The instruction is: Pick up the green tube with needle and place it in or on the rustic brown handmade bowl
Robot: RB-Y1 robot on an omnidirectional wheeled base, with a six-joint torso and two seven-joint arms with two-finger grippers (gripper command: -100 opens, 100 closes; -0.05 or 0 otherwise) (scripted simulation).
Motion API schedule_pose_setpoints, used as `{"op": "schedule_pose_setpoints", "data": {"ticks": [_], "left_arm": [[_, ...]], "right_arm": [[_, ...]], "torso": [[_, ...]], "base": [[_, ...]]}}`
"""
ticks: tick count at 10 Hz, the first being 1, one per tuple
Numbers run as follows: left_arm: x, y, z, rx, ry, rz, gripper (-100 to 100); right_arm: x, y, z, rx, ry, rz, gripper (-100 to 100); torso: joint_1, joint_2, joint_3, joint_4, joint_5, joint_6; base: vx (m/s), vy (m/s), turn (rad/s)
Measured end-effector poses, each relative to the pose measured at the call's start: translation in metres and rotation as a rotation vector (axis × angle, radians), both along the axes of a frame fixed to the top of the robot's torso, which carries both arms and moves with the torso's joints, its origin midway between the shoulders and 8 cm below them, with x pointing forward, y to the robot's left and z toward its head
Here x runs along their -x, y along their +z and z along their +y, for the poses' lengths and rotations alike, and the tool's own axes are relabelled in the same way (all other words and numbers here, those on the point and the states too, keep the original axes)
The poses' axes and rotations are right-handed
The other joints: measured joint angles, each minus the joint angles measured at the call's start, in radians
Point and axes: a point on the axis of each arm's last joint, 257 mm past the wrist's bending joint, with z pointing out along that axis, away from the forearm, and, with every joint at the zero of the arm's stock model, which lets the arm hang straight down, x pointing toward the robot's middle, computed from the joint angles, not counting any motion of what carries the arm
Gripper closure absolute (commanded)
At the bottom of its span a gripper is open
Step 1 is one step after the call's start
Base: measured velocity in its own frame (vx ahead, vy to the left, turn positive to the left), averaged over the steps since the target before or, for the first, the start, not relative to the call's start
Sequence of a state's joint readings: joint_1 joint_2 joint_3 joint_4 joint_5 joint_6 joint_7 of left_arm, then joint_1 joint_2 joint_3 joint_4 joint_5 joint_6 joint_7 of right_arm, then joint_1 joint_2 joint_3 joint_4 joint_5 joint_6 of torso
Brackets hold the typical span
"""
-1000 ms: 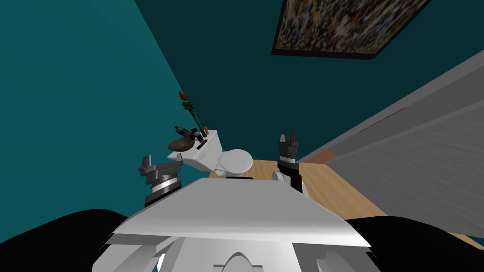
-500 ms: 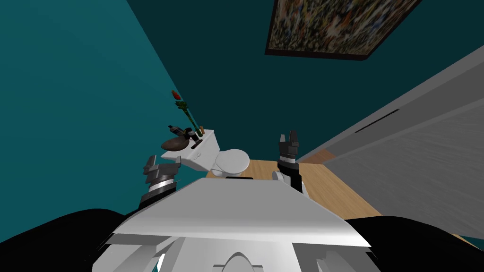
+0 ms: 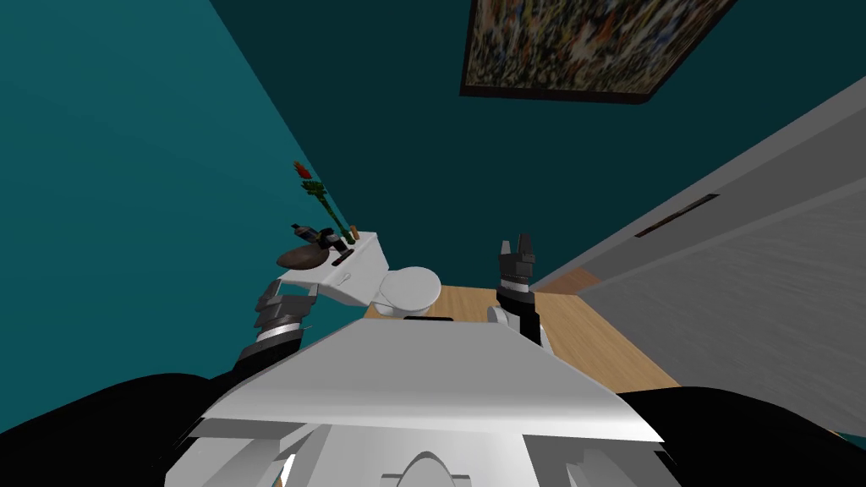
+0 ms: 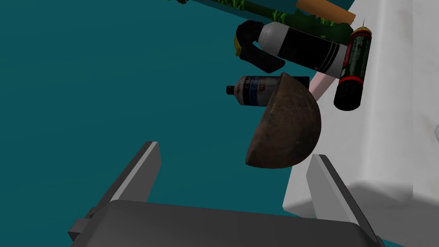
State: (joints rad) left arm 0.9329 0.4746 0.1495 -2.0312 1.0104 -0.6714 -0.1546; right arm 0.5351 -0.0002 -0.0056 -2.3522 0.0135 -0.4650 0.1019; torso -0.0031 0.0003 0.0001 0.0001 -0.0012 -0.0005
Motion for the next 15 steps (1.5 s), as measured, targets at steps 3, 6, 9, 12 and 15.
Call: {"op": "schedule_pose_setpoints", "data": {"ticks": [3, 6, 9, 12, 15], "left_arm": [[0.000, -0.010, 0.015, -0.011, 0.006, 0.046, -100], [0.000, -0.012, 0.017, -0.012, 0.006, 0.055, -100], [0.000, -0.012, 0.017, -0.012, 0.006, 0.055, -100], [-0.003, -0.018, 0.022, -0.020, 0.000, 0.078, -100], [-0.012, -0.041, 0.036, -0.041, -0.017, 0.166, -100]], "right_arm": [[0.000, 0.000, 0.000, 0.000, 0.000, 0.000, 0], [0.000, 0.000, 0.000, 0.000, 0.000, 0.000, 0], [0.000, 0.000, 0.000, 0.000, 0.000, 0.000, 0], [0.000, 0.000, 0.000, 0.000, 0.000, 0.000, 0], [0.000, 0.000, 0.000, 0.000, 0.000, 0.000, 0]], "torso": [[0.000, 0.000, 0.000, 0.000, 0.000, 0.000], [0.004, 0.000, 0.000, 0.000, 0.001, 0.000], [0.003, 0.000, 0.000, 0.000, 0.001, 0.000], [0.001, -0.001, 0.000, 0.000, 0.001, 0.000], [-0.003, -0.002, -0.001, 0.000, -0.001, 0.000]], "base": [[0.005, -0.042, 0.023], [-0.002, 0.003, -0.009], [0.001, -0.005, 0.003], [0.009, -0.048, 0.037], [0.024, -0.092, 0.094]]}}
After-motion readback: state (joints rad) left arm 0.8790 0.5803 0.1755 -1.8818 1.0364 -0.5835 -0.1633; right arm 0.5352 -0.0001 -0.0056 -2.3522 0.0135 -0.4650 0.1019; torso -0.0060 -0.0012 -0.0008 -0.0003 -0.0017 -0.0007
